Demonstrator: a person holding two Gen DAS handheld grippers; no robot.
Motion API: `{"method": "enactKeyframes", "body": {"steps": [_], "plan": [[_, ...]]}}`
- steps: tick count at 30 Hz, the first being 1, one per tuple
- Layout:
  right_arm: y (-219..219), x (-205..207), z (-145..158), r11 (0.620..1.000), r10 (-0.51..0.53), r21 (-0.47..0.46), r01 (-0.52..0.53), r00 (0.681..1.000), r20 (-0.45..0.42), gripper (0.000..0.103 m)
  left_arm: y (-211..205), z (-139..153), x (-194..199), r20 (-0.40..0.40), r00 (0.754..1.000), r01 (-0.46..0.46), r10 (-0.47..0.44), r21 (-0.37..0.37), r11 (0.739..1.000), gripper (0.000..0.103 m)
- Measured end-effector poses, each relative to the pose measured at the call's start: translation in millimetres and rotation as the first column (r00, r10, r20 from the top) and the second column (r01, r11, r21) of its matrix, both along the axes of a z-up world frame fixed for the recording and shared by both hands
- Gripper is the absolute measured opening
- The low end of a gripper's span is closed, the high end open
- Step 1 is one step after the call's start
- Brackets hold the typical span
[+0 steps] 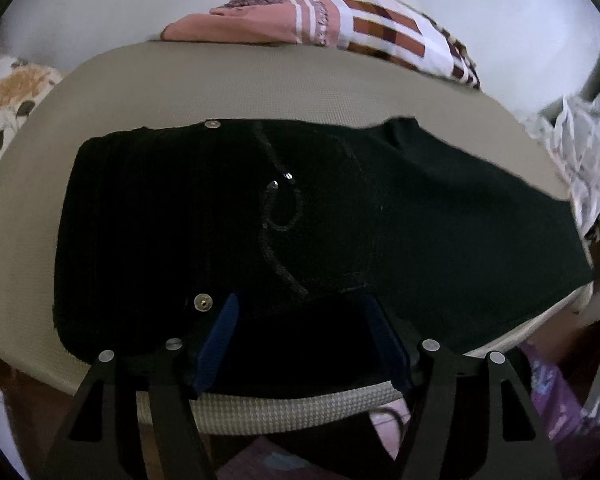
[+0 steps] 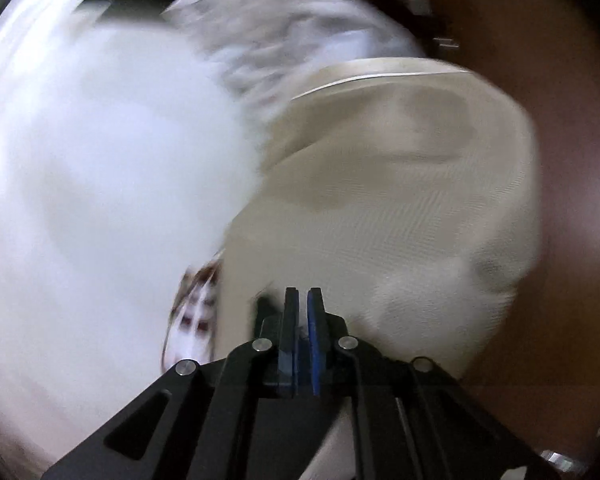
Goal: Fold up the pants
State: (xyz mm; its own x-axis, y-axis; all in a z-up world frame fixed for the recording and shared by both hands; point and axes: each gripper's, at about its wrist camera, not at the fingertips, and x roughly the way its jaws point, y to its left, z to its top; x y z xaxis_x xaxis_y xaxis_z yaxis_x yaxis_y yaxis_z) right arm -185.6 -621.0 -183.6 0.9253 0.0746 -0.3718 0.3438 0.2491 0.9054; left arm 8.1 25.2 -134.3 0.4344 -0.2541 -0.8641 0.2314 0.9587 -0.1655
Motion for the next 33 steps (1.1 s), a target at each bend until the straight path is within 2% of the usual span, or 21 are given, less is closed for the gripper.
{"method": "enactKeyframes", "body": {"steps": [1,2,3,4,5,6,8,9,11,15,19,27,30,31,32,33], "plan": [[21,21,7,0.989,0.145,0.01,-0.145,0.989,0.036,0.009,2,1,0,0.004,1.0,-0.011,0.011,-0.004,1.0,0.068],[51,44,9,0.951,0.299,0.056,-0.304,0.95,0.087,0.013,4,1,0,0.008,1.0,-0.023,0.023,-0.01,1.0,0.068],[81,63,7,0.898,0.413,0.112,-0.426,0.902,0.124,0.023,7,2,-1,0.011,0.999,-0.033,0.033,-0.021,0.999,0.068],[105,75,3,0.853,0.48,0.154,-0.498,0.866,0.141,0.032,9,3,-2,0.014,0.999,-0.038,0.038,-0.035,0.999,0.068],[132,86,-3,0.804,0.54,0.202,-0.559,0.829,0.143,0.041,11,5,-3,0.021,0.999,-0.04,0.041,-0.045,0.998,0.068],[160,97,-11,0.754,0.588,0.254,-0.606,0.794,0.152,0.041,12,6,-4,0.032,0.999,-0.042,0.043,-0.048,0.998,0.068],[201,109,-27,0.682,0.642,0.343,-0.646,0.753,0.144,0.041,15,8,-6,0.046,0.998,-0.041,0.042,-0.041,0.998,0.068],[217,113,-35,0.661,0.656,0.377,-0.649,0.743,0.13,0.041,16,9,-7,0.049,0.998,-0.04,0.042,-0.041,0.998,0.068],[231,116,-47,0.658,0.66,0.402,-0.637,0.745,0.099,0.041,20,8,-8,0.052,0.997,-0.046,0.049,-0.045,0.998,0.068],[236,113,-64,0.695,0.629,0.441,-0.567,0.777,0.009,0.041,31,2,-3,0.02,0.996,-0.082,0.084,-0.079,0.993,0.068],[232,109,-61,0.724,0.603,0.421,-0.546,0.798,-0.001,0.041,38,5,-2,0.02,0.994,-0.1,0.104,-0.127,0.987,0.068],[246,121,-66,0.739,0.58,0.436,-0.514,0.814,-0.023,0.041,33,6,-3,0.013,0.996,-0.082,0.084,-0.1,0.992,0.068],[253,126,-65,0.752,0.573,0.409,-0.517,0.819,-0.019,0.041,32,6,-3,0.008,0.996,-0.087,0.089,-0.096,0.991,0.068],[256,128,-64,0.757,0.578,0.393,-0.522,0.816,-0.028,0.037,31,6,-4,0.007,0.996,-0.088,0.089,-0.093,0.992,0.068],[258,129,-63,0.765,0.583,0.371,-0.526,0.811,-0.054,0.018,31,6,-4,0.007,0.996,-0.088,0.089,-0.09,0.992,0.068],[259,129,-64,0.773,0.59,0.347,-0.531,0.802,-0.088,0.007,32,7,-5,0.008,0.996,-0.089,0.09,-0.088,0.992,0.068]]}}
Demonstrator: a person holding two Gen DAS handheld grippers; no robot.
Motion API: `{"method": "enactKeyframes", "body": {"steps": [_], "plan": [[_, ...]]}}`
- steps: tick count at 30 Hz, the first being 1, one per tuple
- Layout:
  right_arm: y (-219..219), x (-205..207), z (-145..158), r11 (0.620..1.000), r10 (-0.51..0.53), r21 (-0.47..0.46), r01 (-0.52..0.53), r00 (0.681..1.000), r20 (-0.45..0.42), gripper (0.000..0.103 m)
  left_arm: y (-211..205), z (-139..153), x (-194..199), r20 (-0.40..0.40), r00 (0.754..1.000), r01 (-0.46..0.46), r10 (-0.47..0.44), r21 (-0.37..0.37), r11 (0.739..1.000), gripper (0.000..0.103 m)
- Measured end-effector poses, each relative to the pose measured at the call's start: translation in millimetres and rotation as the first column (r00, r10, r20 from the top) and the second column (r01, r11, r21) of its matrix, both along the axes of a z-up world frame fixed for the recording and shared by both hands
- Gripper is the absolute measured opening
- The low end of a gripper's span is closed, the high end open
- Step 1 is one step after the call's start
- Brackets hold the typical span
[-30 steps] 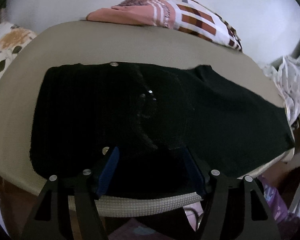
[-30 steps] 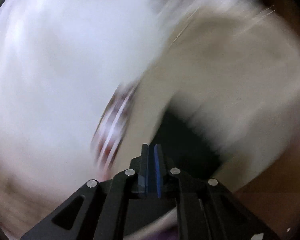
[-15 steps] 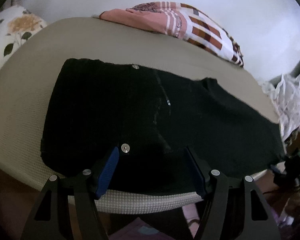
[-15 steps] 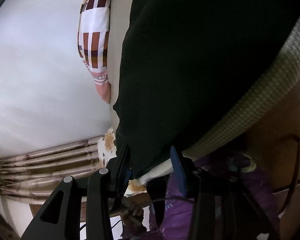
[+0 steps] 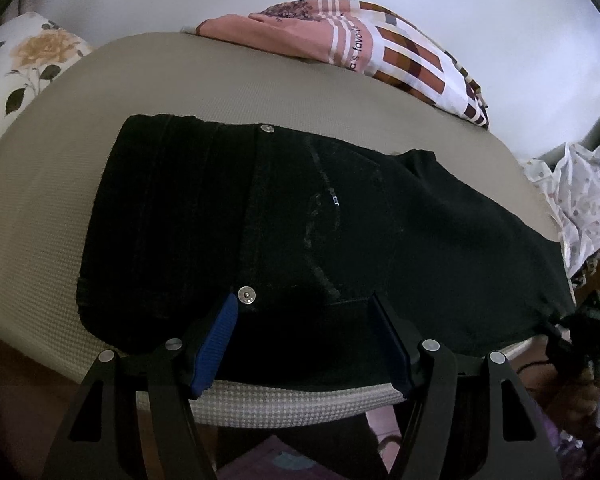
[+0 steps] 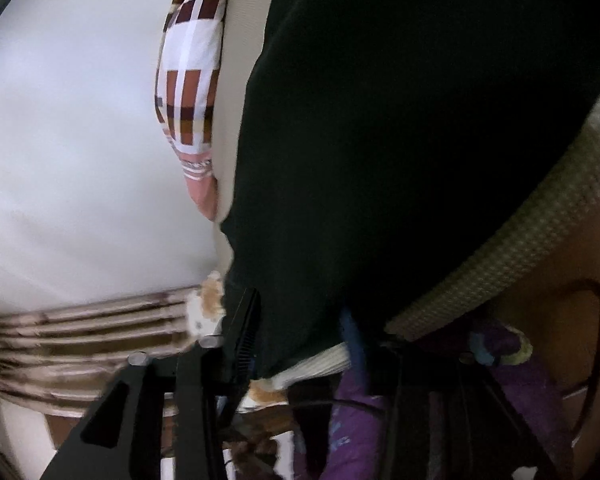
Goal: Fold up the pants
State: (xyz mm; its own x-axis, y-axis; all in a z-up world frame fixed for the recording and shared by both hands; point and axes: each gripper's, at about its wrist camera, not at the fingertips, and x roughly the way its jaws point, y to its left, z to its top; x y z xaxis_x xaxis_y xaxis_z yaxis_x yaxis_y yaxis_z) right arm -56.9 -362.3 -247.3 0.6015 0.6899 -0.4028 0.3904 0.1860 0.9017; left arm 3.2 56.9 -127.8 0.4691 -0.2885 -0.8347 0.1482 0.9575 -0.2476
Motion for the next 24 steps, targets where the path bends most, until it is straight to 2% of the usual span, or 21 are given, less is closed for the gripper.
{"method": "enactKeyframes", "body": {"steps": [3,7,9,14,16,18,21,24], "plan": [[0,-6,-3,1.0,-0.014,-0.005,0.014,1.0,-0.016,0.005,2,0,0,-0.003,1.0,-0.009,0.009,0.009,1.0,0.068],[5,-9,15,0.995,0.024,-0.093,-0.023,1.0,0.014,0.005,6,-3,2,-0.01,1.0,-0.015,0.015,-0.004,1.0,0.068],[5,-8,9,0.993,0.036,-0.109,-0.037,0.999,-0.005,0.005,5,-4,2,-0.013,1.0,-0.012,0.013,0.004,1.0,0.068],[1,-7,-9,1.0,0.016,0.005,-0.016,0.999,-0.041,0.005,2,-5,2,-0.015,1.0,0.005,-0.004,0.04,0.999,0.068],[-1,-7,-9,0.999,0.025,0.049,-0.022,0.998,-0.062,0.008,5,-3,3,-0.032,0.999,-0.01,0.011,0.024,1.0,0.068],[-4,-8,4,0.999,0.045,0.025,-0.044,0.998,-0.051,0.02,14,7,3,-0.039,0.998,-0.04,0.04,-0.005,0.999,0.068],[1,-3,43,0.987,0.15,-0.065,-0.147,0.988,0.034,0.036,40,35,-2,0.017,0.994,-0.11,0.111,-0.053,0.993,0.068],[12,7,84,0.968,0.234,-0.138,-0.212,0.957,0.173,0.045,84,54,-10,0.033,0.973,-0.223,0.229,-0.126,0.966,0.068]]}}
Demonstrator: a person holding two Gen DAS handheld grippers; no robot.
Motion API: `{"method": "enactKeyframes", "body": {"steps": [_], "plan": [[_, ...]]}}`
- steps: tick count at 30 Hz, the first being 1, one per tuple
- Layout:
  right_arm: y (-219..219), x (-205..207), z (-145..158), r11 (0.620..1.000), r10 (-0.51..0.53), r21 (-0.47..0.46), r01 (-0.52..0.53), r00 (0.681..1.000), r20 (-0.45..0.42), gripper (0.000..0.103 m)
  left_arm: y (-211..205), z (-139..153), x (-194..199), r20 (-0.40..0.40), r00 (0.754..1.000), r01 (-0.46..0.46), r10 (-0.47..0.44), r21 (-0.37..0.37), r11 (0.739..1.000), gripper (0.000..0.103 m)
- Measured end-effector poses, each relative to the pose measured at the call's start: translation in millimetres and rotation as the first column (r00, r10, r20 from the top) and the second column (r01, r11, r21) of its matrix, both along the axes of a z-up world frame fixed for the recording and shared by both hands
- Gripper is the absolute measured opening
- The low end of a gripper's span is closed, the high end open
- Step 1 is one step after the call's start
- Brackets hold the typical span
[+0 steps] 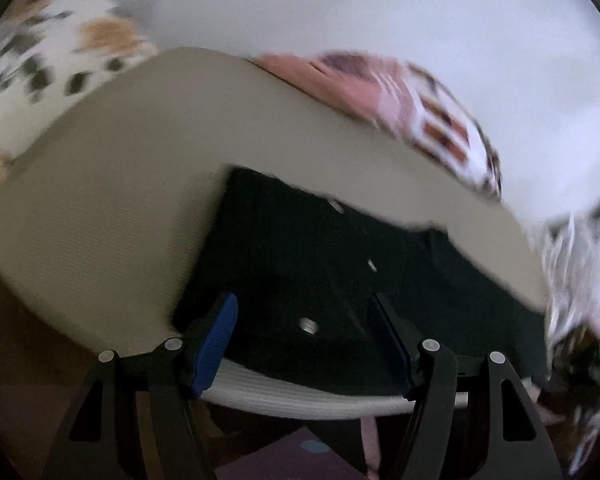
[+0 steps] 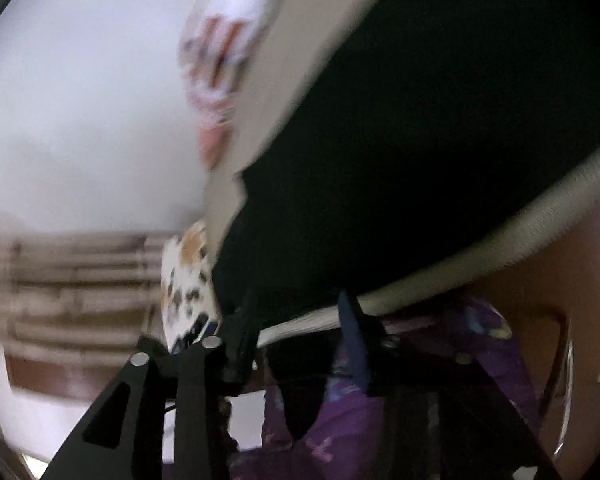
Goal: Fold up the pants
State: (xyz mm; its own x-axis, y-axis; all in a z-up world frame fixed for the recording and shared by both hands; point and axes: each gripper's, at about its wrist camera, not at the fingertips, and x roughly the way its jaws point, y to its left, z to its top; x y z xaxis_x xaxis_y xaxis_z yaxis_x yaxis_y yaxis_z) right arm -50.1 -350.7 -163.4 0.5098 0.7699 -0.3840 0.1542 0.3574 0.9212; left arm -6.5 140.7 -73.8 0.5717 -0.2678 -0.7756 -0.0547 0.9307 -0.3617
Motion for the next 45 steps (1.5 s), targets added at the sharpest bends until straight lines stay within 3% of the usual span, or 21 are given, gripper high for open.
{"method": "enactKeyframes", "body": {"steps": [3,5,9,14,16,18,20,23,25,28,32,34,37,42,45], "plan": [[10,12,22,0.998,0.026,-0.067,-0.021,0.997,0.075,0.056,39,-3,-5,-0.054,0.994,-0.099,0.099,0.0,0.995,0.068],[17,20,25,0.998,0.036,-0.052,-0.031,0.995,0.09,0.057,57,-13,-9,-0.117,0.984,-0.136,0.134,-0.012,0.991,0.068],[37,31,9,0.998,0.058,0.025,-0.06,0.997,0.048,0.058,70,-39,-14,-0.223,0.967,-0.154,0.121,-0.141,0.978,0.066],[56,31,0,0.995,0.093,0.037,-0.094,0.995,0.019,0.058,53,-53,-3,-0.255,0.966,-0.094,0.048,-0.171,0.981,0.066],[58,33,0,0.994,0.101,0.03,-0.102,0.995,0.024,0.058,44,-53,6,-0.247,0.968,-0.075,0.038,-0.142,0.987,0.058],[60,40,7,0.993,0.118,-0.018,-0.117,0.992,0.047,0.058,42,-53,10,-0.236,0.97,-0.079,0.053,-0.103,0.992,0.053],[61,53,21,0.982,0.152,-0.124,-0.14,0.984,0.089,0.058,42,-57,12,-0.233,0.971,-0.08,0.047,-0.132,0.988,0.053],[69,83,50,0.923,0.242,-0.348,-0.165,0.952,0.189,0.058,39,-56,9,-0.204,0.978,-0.071,0.051,-0.093,0.993,0.053],[83,111,66,0.846,0.333,-0.503,-0.176,0.912,0.24,0.061,34,-50,9,-0.168,0.985,-0.054,0.044,-0.054,0.997,0.053],[106,155,69,0.761,0.459,-0.606,-0.23,0.852,0.253,0.061,27,-38,7,-0.085,0.996,-0.031,0.031,0.0,1.0,0.053],[136,197,63,0.633,0.597,-0.722,-0.28,0.77,0.225,0.061,25,-38,7,-0.058,0.998,-0.011,0.011,0.005,1.0,0.053],[149,215,54,0.579,0.655,-0.749,-0.322,0.731,0.191,0.061,26,-42,9,-0.06,0.998,-0.008,0.008,0.007,1.0,0.053],[164,237,38,0.529,0.712,-0.754,-0.388,0.687,0.146,0.06,32,-48,11,-0.075,0.997,-0.017,0.016,-0.008,1.0,0.053],[189,252,16,0.436,0.791,-0.766,-0.473,0.608,0.074,0.035,39,-50,11,-0.074,0.996,-0.044,0.043,-0.009,0.999,0.053],[195,259,11,0.416,0.801,-0.77,-0.483,0.596,0.059,0.031,43,-53,10,-0.077,0.995,-0.06,0.059,-0.014,0.998,0.053]]}}
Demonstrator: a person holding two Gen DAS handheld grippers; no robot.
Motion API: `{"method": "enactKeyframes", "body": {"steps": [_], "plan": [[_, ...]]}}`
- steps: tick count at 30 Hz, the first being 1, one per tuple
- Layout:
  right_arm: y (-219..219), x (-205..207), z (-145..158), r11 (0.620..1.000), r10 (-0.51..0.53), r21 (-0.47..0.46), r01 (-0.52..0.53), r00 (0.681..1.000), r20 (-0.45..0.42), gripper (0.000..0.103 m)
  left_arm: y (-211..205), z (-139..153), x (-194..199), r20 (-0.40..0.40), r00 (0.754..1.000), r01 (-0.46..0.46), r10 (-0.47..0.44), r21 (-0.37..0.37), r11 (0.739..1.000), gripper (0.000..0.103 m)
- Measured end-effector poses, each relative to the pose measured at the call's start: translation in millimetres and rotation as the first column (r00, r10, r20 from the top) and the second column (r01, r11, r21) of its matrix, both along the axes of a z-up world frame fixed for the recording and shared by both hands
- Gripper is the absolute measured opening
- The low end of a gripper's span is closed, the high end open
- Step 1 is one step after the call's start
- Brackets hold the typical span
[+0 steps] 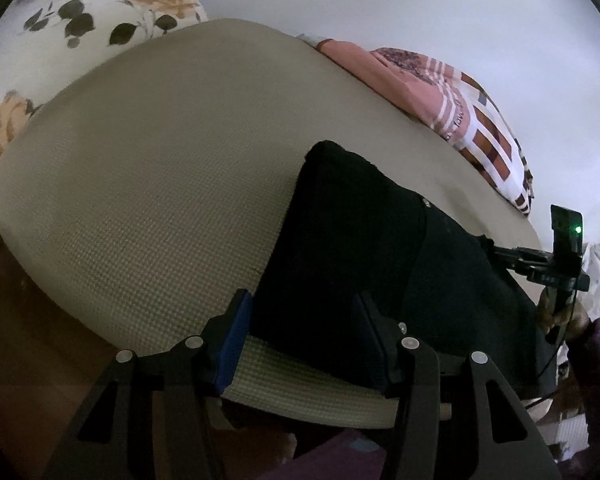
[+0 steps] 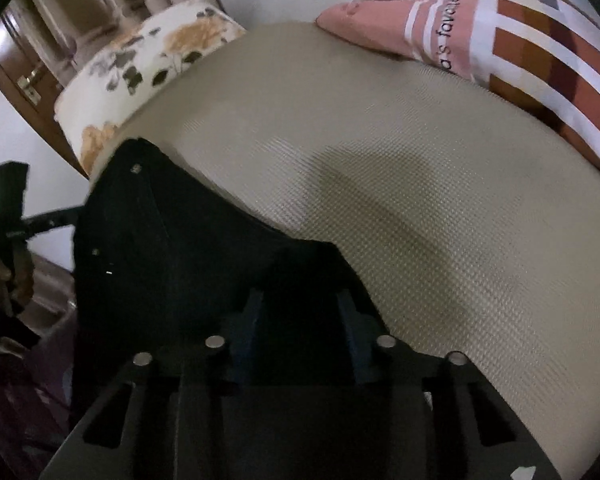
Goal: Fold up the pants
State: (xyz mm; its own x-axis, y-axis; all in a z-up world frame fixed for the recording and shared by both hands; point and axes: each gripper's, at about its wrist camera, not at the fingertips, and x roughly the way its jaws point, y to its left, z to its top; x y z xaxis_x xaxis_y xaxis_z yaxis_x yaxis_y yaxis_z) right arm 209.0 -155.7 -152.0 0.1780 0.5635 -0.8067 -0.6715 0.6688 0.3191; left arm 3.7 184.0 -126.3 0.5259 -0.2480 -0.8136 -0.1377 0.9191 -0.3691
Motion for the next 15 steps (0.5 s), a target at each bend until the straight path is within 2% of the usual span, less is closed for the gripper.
{"method": "enactKeyframes", "body": {"steps": [4,5,7,12,15], "plan": [[-1.1,1.1,3.8,0.999,0.025,0.039,-0.025,1.0,-0.002,0.025,5.0,-3.2,-0.4,-0.004,1.0,-0.023,0.023,-0.028,0.999,0.054],[-1.2,2.0,3.7,0.999,0.024,0.034,-0.024,1.0,0.002,0.019,5.1,-3.3,-0.5,-0.002,1.0,-0.025,0.025,-0.026,0.999,0.054],[-5.1,3.8,2.4,0.999,0.02,0.049,-0.019,1.0,-0.008,0.017,3.6,-2.8,-0.4,0.003,1.0,-0.025,0.025,-0.012,1.0,0.054],[-8.9,4.3,1.5,0.998,-0.052,0.041,0.051,0.998,0.04,0.008,-0.8,-3.3,-0.2,0.004,1.0,-0.026,0.026,0.0,1.0,0.055],[-5.2,4.6,-0.5,0.995,-0.099,0.026,0.097,0.992,0.074,0.006,-0.1,-3.9,1.1,0.0,0.999,-0.035,0.035,-0.007,0.999,0.056]]}}
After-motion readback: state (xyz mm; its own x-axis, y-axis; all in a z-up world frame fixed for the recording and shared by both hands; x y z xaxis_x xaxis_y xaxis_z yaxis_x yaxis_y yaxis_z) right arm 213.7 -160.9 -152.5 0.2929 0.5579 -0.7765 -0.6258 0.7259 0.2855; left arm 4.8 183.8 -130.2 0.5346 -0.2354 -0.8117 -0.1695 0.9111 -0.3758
